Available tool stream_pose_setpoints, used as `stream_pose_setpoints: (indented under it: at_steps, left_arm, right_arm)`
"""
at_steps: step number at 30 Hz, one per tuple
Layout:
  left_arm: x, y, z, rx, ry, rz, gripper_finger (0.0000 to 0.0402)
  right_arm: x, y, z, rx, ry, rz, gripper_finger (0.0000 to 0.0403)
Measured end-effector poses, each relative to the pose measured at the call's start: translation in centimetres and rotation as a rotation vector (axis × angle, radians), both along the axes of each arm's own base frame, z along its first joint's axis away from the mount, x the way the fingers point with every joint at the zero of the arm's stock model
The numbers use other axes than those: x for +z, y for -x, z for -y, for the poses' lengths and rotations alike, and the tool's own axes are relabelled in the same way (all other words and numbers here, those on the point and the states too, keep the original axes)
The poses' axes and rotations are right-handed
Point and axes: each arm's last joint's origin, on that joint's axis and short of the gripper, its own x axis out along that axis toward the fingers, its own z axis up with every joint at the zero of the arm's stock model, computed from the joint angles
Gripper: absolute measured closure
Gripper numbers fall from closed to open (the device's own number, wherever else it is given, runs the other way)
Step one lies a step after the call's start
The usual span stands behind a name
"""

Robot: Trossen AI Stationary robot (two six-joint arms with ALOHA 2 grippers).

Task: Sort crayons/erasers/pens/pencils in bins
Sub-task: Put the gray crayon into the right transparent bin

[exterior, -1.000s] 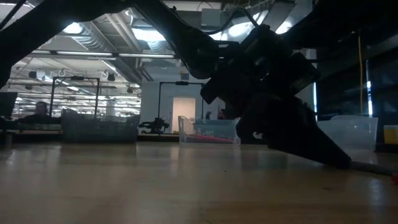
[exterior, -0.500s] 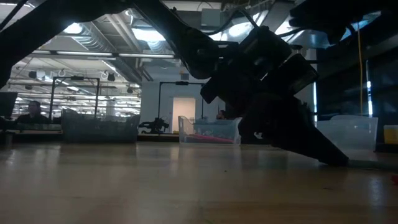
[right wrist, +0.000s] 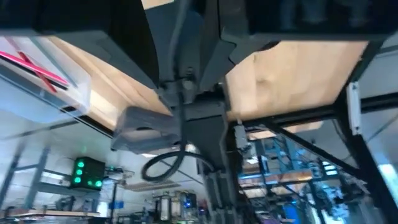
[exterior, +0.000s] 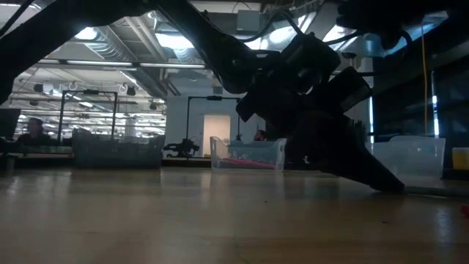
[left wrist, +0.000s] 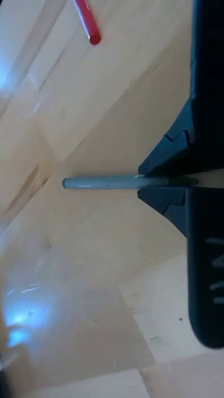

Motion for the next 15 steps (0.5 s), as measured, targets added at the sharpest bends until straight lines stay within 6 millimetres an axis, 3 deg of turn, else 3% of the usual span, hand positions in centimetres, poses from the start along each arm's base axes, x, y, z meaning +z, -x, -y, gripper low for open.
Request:
stream_pose_setpoints:
  at_steps: [15]
  left_arm:
    - [0.9,0.0,-1.7,0.067,-0.027,0.009,0.0397]
  right_arm:
    - [-0.4,-0.8,-0.6,0.06,-0.002,0.009,0.0283]
